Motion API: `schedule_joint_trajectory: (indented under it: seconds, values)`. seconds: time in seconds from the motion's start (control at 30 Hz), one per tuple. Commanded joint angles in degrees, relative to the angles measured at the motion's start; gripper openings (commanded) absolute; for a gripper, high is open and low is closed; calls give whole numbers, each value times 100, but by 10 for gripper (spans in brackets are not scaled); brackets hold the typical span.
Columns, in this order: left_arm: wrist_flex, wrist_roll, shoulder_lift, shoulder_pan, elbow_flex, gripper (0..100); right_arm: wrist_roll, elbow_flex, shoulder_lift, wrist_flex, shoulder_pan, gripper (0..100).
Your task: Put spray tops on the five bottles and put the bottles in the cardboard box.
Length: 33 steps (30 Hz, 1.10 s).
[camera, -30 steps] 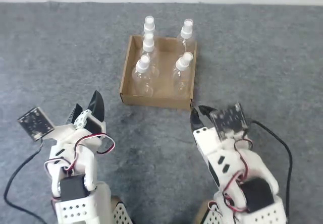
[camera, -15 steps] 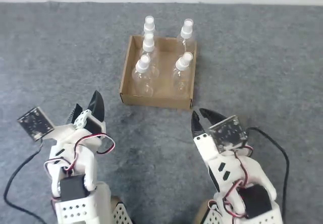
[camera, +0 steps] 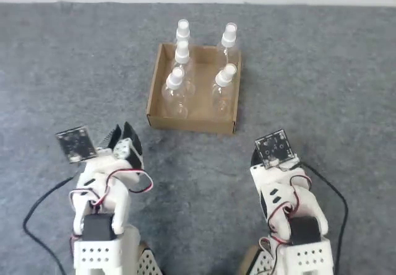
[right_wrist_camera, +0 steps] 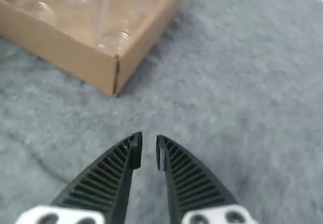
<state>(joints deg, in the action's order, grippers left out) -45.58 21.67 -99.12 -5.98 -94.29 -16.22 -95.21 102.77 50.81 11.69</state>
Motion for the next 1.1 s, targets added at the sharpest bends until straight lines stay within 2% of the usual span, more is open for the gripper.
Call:
schedule_joint_trajectory:
  seconds: [0.0, 0.13, 0.3, 0.5, 0.97, 1.07]
  values:
    - [211, -290, -70, 334, -92, 13, 343, -123, 101, 101, -171, 6]
    - [396, -299, -53, 440, -259, 13, 1090, -123, 101, 532, -171, 6]
    - [158, -290, -53, 457, -251, 13, 1134, -123, 101, 1165, -189, 6]
    - [-167, -299, -26, 457, -251, 13, 1134, -123, 92, 2431, -189, 6]
    - [-2075, -308, -62, 404, -251, 13, 1134, -123, 101, 2422, -189, 6]
    - [-2136, -299, -62, 404, -242, 13, 1134, -123, 101, 2422, -189, 6]
